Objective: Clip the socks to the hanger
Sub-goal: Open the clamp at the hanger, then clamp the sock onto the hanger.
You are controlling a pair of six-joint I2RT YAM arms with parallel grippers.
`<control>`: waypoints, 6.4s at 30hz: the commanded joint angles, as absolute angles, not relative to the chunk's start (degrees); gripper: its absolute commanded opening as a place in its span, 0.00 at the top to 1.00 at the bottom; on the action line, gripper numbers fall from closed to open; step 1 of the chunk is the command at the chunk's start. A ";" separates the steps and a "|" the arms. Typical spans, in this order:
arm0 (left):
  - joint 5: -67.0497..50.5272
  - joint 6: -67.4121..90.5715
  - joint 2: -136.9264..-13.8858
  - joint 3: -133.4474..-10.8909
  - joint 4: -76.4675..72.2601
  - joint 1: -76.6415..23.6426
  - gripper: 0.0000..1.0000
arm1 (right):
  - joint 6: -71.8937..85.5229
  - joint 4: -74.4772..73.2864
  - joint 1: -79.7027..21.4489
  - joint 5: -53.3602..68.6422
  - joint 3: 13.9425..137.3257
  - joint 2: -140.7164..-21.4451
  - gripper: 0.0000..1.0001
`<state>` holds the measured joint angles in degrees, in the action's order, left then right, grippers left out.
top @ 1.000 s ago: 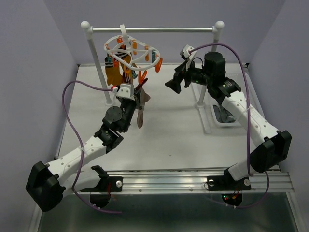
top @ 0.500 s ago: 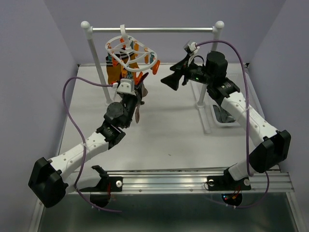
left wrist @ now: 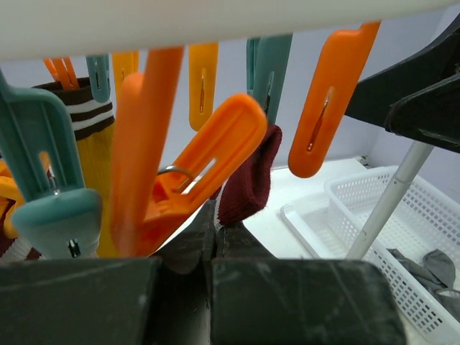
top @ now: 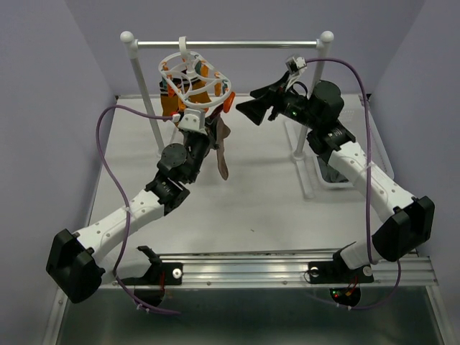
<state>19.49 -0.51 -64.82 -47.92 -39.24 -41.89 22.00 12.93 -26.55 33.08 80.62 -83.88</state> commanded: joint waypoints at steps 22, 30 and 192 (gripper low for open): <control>20.04 -1.85 -65.48 -54.05 -38.14 -41.75 1.00 | 22.41 14.33 -38.14 11.43 87.19 -84.20 0.24; 19.69 -1.50 -64.95 -53.70 -38.14 -41.66 1.00 | 21.88 12.04 -38.14 8.00 89.38 -85.43 0.28; -25.77 13.44 -55.81 -52.82 -24.43 -29.00 0.92 | 11.43 22.59 -31.46 55.91 82.00 -83.85 0.48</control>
